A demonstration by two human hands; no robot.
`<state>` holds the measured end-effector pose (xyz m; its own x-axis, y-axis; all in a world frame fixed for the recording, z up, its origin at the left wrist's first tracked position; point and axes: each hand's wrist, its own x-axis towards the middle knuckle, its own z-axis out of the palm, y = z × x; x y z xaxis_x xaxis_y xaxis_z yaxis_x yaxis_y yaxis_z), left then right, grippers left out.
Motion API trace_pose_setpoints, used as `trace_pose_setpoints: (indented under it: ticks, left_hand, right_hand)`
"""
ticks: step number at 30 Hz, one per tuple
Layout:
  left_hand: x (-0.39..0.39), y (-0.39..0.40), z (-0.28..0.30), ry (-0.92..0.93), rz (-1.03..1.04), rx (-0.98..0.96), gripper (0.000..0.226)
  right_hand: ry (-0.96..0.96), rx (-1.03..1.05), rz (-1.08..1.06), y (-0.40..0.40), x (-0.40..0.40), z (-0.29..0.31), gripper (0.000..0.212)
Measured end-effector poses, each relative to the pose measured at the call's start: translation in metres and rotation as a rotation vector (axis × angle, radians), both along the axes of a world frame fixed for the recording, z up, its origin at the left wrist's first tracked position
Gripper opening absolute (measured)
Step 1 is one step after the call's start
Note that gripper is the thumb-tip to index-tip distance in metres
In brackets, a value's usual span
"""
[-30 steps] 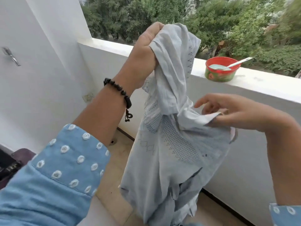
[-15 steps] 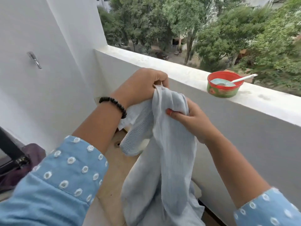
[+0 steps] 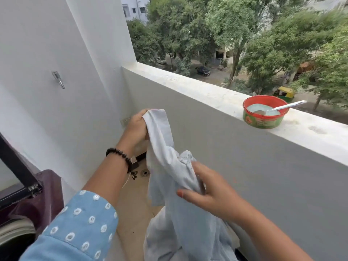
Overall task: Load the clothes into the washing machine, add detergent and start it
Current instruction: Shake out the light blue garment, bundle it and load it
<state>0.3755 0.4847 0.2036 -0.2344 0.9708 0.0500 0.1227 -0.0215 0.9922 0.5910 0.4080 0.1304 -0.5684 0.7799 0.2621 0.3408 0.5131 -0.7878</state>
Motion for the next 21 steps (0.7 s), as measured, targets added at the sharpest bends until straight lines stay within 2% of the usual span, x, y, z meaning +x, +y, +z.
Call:
trace_pose_setpoints:
  ticks: [1,2,3,5,7,10,11,14,15,18,21]
  left_hand:
    - [0.007,-0.001,0.009,-0.194,-0.022,0.019,0.022]
    - [0.011,-0.002,0.017,-0.301,-0.062,0.033,0.022]
    - [0.013,-0.002,0.022,-0.344,-0.119,0.044,0.023]
    - [0.016,-0.004,0.029,-0.357,-0.259,0.061,0.03]
    - [0.019,-0.008,0.034,-0.372,-0.381,0.083,0.034]
    - [0.029,-0.017,0.043,-0.419,-0.529,0.096,0.037]
    - [0.031,-0.02,0.046,-0.411,-0.564,0.089,0.041]
    - [0.025,-0.026,0.046,-0.302,-0.611,0.073,0.038]
    - [0.021,-0.028,0.045,-0.258,-0.595,0.073,0.034]
    - [0.007,-0.033,0.041,-0.16,-0.417,0.077,0.017]
    - [-0.006,-0.035,0.037,0.023,-0.217,0.089,0.03]
  right_hand:
    - [-0.179,-0.063,0.13,0.0,0.002,-0.004,0.037]
    - [-0.259,-0.113,0.181,0.003,0.006,-0.006,0.042]
    - [-0.239,-0.125,0.158,0.009,0.009,-0.005,0.045]
    - [-0.021,-0.115,-0.045,0.028,0.016,0.002,0.042]
    - [0.176,-0.125,-0.212,0.047,0.019,0.015,0.053]
    - [0.268,-0.13,-0.179,0.072,0.019,0.033,0.078]
    - [0.26,-0.144,-0.124,0.079,0.016,0.038,0.076]
    - [0.289,-0.25,0.07,0.092,0.001,0.043,0.045]
    - [0.328,-0.288,0.13,0.094,-0.003,0.042,0.046]
    - [0.408,-0.368,0.203,0.094,-0.007,0.042,0.05]
    - [0.439,-0.37,0.215,0.094,-0.01,0.043,0.037]
